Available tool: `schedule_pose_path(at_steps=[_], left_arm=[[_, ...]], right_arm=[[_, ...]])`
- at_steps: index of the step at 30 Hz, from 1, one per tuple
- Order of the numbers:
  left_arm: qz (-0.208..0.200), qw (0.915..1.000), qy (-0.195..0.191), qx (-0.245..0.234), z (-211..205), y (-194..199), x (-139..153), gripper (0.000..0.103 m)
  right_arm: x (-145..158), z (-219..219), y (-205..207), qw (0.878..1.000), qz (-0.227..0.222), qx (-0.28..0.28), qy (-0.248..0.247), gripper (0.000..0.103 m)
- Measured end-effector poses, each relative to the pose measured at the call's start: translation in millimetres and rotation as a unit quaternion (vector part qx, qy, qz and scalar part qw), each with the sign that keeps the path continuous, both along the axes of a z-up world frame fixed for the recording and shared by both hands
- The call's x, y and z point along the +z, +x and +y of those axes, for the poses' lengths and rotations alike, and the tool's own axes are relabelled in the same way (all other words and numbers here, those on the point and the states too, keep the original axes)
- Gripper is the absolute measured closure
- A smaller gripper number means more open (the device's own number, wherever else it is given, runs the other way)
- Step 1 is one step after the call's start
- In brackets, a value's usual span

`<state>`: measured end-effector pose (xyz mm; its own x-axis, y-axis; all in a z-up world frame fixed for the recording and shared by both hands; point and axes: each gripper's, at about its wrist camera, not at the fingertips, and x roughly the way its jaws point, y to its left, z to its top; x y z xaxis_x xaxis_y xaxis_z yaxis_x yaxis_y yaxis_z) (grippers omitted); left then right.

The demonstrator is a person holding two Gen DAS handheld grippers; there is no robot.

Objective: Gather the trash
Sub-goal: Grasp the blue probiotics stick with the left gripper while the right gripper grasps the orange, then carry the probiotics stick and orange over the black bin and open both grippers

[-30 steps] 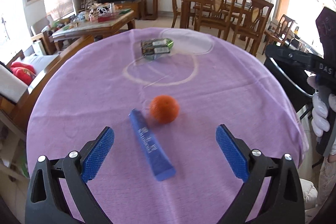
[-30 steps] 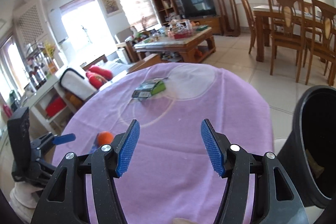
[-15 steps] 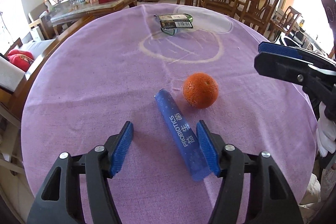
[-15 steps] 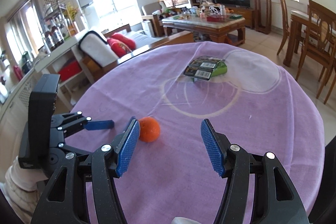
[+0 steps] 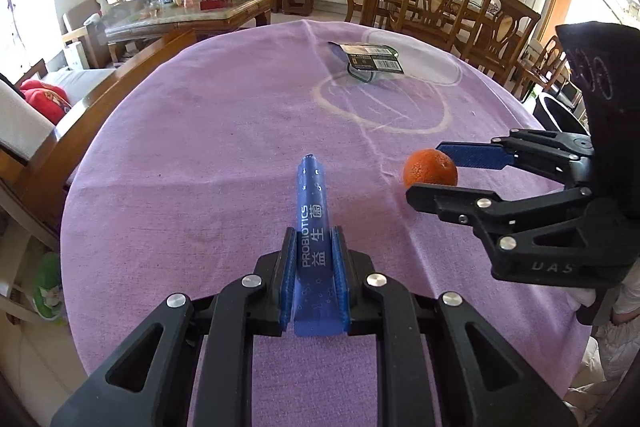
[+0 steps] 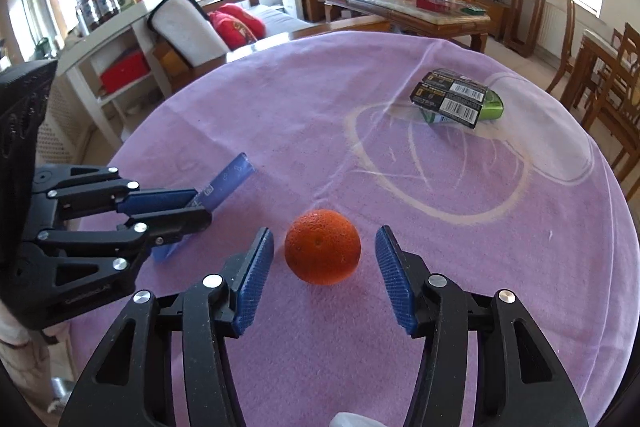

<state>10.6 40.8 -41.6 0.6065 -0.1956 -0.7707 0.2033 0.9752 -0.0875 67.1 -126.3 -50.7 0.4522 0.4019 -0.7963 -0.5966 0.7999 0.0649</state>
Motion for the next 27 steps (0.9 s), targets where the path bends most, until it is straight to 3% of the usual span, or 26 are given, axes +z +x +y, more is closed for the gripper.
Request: schedule_pose_path(at_steps=[3,13,21,27], left_arm=[[-0.007,1.0,-0.007,0.001,2,-1,1,0.085],[-0.055,0.9976,-0.038,-0.019,-22,-3,23,0.085],[-0.098,0.9908,-0.055,-0.075,-92,1,51,0.085],[-0.114,0.9805,-0.074,-0.142,-162,8,64,0.085]], right_arm=[[-1,-4,4,1.0,0.009,-0.001,0.008,0.065],[24,-42,-1,0.998,-0.019,-0.026,0.049,0.065],[60,-141,-13,0.987,-0.057,-0.094,0.115,0.065],[83,-243,-29,0.969,-0.092,-0.17,0.151,0.065]])
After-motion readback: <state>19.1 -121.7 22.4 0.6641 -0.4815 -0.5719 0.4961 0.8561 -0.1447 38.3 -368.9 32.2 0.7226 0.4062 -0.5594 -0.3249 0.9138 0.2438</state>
